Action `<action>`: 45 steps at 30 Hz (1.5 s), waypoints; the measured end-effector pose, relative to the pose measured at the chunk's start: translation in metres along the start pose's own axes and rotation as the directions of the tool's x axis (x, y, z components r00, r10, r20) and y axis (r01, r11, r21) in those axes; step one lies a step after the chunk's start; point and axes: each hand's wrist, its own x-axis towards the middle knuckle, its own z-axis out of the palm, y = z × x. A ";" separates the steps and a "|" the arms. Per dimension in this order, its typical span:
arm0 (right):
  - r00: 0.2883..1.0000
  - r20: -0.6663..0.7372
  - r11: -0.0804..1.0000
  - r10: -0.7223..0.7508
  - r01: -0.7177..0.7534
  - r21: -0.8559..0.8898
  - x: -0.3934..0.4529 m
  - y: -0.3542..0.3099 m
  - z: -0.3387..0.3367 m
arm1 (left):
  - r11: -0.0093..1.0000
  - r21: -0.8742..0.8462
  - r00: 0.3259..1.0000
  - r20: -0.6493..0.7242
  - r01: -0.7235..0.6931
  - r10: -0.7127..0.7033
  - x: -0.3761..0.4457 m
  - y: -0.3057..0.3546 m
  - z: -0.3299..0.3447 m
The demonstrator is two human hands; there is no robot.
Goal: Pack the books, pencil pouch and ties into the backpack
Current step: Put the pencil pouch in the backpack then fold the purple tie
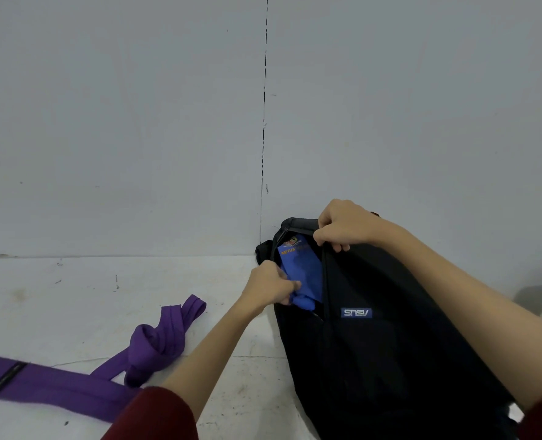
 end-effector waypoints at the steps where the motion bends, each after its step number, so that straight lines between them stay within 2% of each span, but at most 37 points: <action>1: 1.000 -0.002 1.000 -0.001 0.001 -0.003 0.000 0.000 0.000 | 0.988 -0.144 0.999 0.020 0.048 -0.045 0.001 0.005 0.003; 4: 1.000 -0.007 1.000 -0.005 0.005 -0.017 -0.001 -0.001 0.001 | 0.858 -0.492 0.988 0.089 0.151 -0.124 0.002 0.015 0.015; 10: 1.000 0.013 1.000 -0.010 0.010 -0.011 0.000 0.001 0.003 | 0.754 -0.611 0.964 0.237 0.243 -0.118 -0.003 -0.002 0.016; 13: 1.000 0.012 1.000 -0.014 0.015 -0.021 0.000 0.000 0.005 | 0.753 -0.632 0.983 0.121 0.184 -0.139 0.003 -0.002 0.018; 16: 1.000 0.007 0.999 -0.012 0.012 -0.045 -0.001 0.001 0.005 | 0.868 -0.492 0.997 0.001 0.068 -0.078 0.003 0.005 0.024; 21: 1.000 0.027 0.999 -0.009 0.010 -0.034 -0.001 0.003 0.005 | 0.917 -0.388 0.985 0.173 0.089 -0.022 0.003 -0.003 0.016; 23: 0.999 0.033 0.999 -0.008 0.009 -0.038 0.000 0.002 0.005 | 0.978 -0.207 0.992 0.122 0.002 0.024 -0.002 -0.005 0.015; 25: 0.999 0.032 0.999 -0.008 0.009 -0.048 0.000 0.000 0.005 | 0.994 -0.040 0.995 -0.002 -0.098 0.098 -0.004 -0.007 0.018; 28: 0.999 0.032 0.998 -0.008 0.010 -0.058 -0.001 -0.001 0.005 | 0.985 0.002 0.979 -0.110 -0.173 0.172 -0.002 -0.008 0.016; 31: 0.999 0.033 0.998 -0.007 0.009 -0.060 -0.003 0.000 0.004 | 0.989 0.002 0.989 0.018 -0.147 0.147 0.006 -0.003 0.005; 34: 0.999 0.039 0.998 -0.010 0.013 -0.062 -0.003 0.000 0.004 | 0.961 0.221 0.977 0.168 -0.164 0.128 0.012 -0.003 0.003; 35: 0.999 0.043 0.998 -0.011 0.014 -0.058 -0.004 0.001 0.004 | 0.954 0.244 0.967 0.228 -0.172 0.116 0.012 -0.003 0.003; 37: 0.999 0.048 0.998 -0.014 0.017 -0.056 -0.004 0.001 0.004 | 0.975 0.159 0.944 0.313 -0.157 0.101 0.011 -0.006 -0.001; 39: 0.999 0.051 0.998 -0.015 0.017 -0.057 -0.003 0.002 0.004 | 0.989 0.053 0.930 0.352 -0.136 0.109 0.013 -0.010 -0.006; 40: 0.998 0.053 0.998 -0.016 0.019 -0.057 -0.003 0.001 0.004 | 0.989 0.053 0.924 0.367 -0.136 0.108 0.013 -0.012 -0.007; 42: 0.998 0.055 0.998 -0.020 0.023 -0.055 -0.003 0.001 0.004 | 0.975 0.171 0.933 0.351 -0.142 0.074 0.014 -0.016 -0.005; 45: 0.998 0.054 0.998 -0.023 0.027 -0.064 -0.003 0.000 0.005 | 0.896 0.422 0.958 0.285 -0.140 0.016 0.016 -0.017 -0.005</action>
